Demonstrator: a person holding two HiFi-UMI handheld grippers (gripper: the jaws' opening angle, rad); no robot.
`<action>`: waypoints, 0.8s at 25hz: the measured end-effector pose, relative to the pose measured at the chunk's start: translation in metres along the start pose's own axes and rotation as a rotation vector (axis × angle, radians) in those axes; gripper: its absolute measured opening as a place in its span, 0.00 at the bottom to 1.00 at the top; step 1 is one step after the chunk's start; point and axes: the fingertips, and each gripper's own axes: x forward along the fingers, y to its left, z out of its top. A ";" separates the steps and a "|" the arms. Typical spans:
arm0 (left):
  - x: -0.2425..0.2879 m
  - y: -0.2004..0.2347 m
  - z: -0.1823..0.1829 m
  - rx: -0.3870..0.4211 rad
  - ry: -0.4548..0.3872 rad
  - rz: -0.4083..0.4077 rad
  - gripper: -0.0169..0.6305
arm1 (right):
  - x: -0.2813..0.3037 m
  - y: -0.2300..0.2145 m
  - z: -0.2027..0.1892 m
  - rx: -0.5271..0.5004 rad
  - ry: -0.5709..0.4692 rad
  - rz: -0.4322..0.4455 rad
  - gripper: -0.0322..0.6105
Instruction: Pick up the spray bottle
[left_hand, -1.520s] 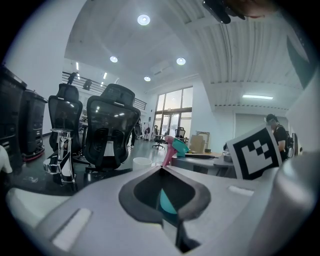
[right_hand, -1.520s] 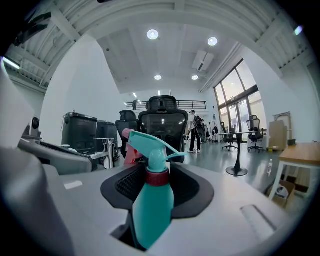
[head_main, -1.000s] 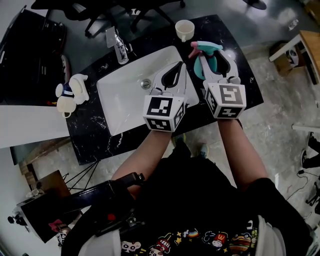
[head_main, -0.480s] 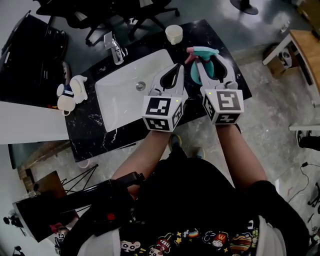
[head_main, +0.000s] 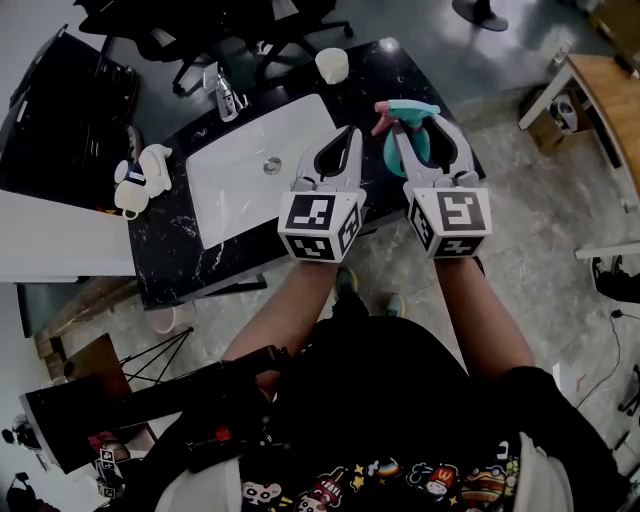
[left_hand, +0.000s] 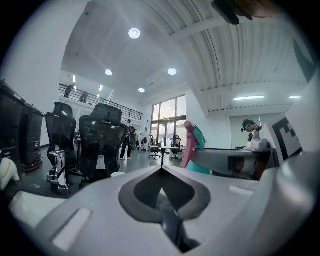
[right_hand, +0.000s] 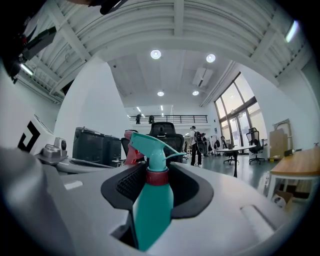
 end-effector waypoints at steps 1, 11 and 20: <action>-0.002 -0.005 0.000 0.001 -0.002 0.000 0.03 | -0.006 -0.001 0.000 0.000 -0.001 0.000 0.31; -0.011 -0.031 0.006 0.003 -0.015 0.018 0.03 | -0.038 -0.009 0.007 -0.002 -0.010 0.015 0.31; -0.016 -0.037 0.011 0.004 -0.032 0.019 0.03 | -0.045 -0.007 0.007 0.005 -0.017 0.024 0.31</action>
